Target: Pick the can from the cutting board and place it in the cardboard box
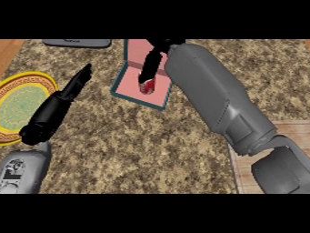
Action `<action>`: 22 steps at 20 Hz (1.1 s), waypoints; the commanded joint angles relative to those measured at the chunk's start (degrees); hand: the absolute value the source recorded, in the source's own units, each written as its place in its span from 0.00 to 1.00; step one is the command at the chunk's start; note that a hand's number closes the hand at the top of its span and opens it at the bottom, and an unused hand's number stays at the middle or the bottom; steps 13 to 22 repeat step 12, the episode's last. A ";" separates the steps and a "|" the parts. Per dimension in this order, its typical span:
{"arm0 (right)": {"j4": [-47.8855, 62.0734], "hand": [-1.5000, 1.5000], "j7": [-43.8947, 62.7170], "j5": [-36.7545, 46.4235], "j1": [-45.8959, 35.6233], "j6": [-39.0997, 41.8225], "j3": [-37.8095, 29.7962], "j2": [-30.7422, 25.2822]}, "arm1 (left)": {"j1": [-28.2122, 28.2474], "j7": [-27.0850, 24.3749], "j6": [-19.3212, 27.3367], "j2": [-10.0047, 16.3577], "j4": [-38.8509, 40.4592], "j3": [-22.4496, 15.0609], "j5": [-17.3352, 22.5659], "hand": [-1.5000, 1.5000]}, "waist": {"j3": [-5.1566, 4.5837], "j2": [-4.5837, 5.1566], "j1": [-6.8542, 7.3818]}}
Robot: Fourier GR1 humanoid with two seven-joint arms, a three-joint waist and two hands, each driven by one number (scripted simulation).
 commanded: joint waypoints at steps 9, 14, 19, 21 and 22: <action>0.76 0.00 -7.15 -22.51 3.33 -10.11 -26.07 -1.51 | -0.94 1.45 -0.69 0.24 -0.96 0.33 0.63 0.50 | -0.06 0.39 0.26; 2.36 0.00 -10.47 -22.57 3.46 -12.41 -27.20 -1.53 | 0.55 1.47 1.27 -1.47 -1.54 -1.57 -1.67 0.50 | -0.08 0.11 -0.05; 2.36 0.00 -10.47 -22.57 3.46 -12.41 -27.20 -1.53 | 0.55 1.47 1.27 -1.47 -1.54 -1.57 -1.67 0.50 | -0.08 0.11 -0.05; 2.36 0.00 -10.47 -22.57 3.46 -12.41 -27.20 -1.53 | 0.55 1.47 1.27 -1.47 -1.54 -1.57 -1.67 0.50 | -0.08 0.11 -0.05; 2.36 0.00 -10.47 -22.57 3.46 -12.41 -27.20 -1.53 | 0.55 1.47 1.27 -1.47 -1.54 -1.57 -1.67 0.50 | -0.08 0.11 -0.05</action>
